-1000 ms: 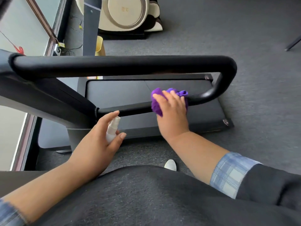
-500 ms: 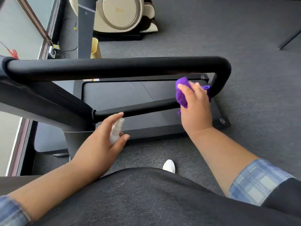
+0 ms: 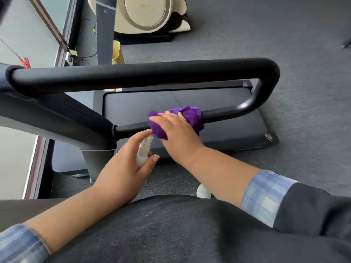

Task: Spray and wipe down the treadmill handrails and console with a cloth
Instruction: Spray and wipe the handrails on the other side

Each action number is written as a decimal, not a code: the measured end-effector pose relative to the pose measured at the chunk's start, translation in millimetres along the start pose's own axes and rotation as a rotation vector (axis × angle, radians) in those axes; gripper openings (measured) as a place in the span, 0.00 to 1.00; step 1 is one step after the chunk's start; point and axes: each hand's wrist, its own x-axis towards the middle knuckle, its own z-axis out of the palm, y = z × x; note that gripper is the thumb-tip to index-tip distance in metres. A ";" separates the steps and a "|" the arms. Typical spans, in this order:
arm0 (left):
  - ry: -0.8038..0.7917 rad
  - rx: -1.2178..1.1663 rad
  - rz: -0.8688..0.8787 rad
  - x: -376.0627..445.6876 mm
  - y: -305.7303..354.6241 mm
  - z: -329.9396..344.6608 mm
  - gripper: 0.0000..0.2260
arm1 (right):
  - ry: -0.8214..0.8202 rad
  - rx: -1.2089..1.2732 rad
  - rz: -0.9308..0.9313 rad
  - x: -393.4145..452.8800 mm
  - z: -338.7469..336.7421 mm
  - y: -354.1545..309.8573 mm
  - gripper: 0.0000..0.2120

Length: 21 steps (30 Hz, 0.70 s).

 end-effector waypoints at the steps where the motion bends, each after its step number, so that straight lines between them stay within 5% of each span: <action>1: 0.003 -0.001 0.004 0.7 1.3 -0.3 0.25 | 0.048 0.097 0.025 0.1 -10.4 1.3 0.27; 6: 0.019 0.022 -0.008 0.5 -3.9 0.7 0.25 | 0.365 0.097 0.101 -8.8 -60.6 18.6 0.28; 11: 0.004 0.019 -0.007 1.6 -8.6 2.8 0.26 | 0.103 -0.200 0.154 -8.4 -72.5 45.9 0.31; 21: 0.026 0.031 -0.030 -5.7 -19.7 -8.1 0.26 | -0.017 0.088 0.194 4.1 -72.5 69.6 0.22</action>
